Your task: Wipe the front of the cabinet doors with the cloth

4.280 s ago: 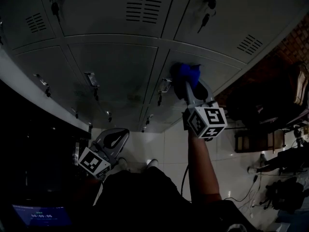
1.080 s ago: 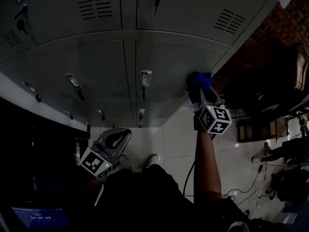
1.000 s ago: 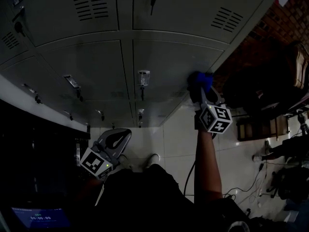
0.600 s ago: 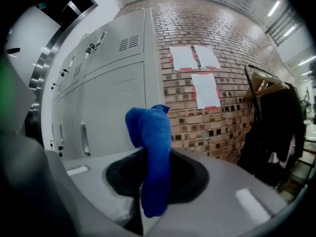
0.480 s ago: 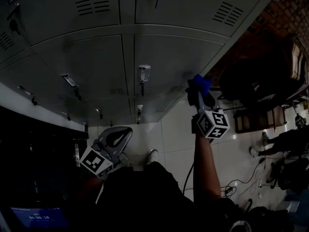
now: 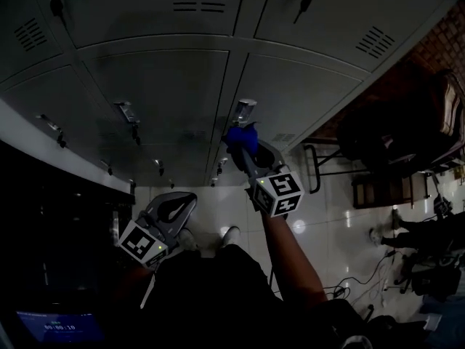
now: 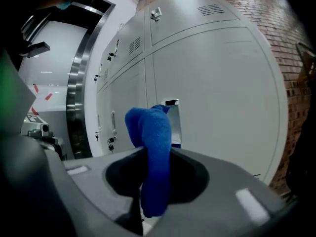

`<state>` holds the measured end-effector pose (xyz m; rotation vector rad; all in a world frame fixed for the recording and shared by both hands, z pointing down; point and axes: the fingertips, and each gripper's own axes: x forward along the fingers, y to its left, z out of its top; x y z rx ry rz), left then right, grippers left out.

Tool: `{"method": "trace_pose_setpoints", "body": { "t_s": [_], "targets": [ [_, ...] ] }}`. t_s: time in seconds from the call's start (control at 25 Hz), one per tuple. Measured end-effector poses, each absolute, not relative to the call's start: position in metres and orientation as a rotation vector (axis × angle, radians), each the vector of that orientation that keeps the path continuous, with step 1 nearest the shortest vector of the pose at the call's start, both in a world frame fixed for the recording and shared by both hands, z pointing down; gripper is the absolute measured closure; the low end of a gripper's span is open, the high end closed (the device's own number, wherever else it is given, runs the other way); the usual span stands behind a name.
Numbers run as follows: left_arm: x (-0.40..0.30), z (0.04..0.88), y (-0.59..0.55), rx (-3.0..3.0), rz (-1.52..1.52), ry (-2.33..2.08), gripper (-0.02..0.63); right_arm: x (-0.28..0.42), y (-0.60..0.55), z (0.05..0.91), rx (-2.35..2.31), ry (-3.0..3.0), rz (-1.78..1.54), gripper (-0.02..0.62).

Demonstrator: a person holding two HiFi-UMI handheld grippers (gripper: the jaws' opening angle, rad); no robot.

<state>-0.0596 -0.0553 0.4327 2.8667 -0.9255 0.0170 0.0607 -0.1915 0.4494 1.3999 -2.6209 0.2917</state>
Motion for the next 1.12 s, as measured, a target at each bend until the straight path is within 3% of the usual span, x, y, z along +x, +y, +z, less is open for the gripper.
{"method": "trace_pose_setpoints", "body": {
  "t_s": [0.16, 0.4, 1.12],
  "targets": [
    [-0.075, 0.436, -0.049, 2.843, 0.037, -0.965, 0.606, 0.044, -0.202, 0.460, 1.368, -2.599, 0.306, 0.509],
    [-0.074, 0.442, -0.045, 2.830, 0.051, -0.990, 0.606, 0.088, -0.216, 0.469, 1.471, -2.530, 0.342, 0.509],
    [0.022, 0.437, -0.044, 2.854, 0.110, -0.925, 0.606, 0.323, -0.235, 0.487, 1.902, -2.286, 0.457, 0.509]
  ]
}}
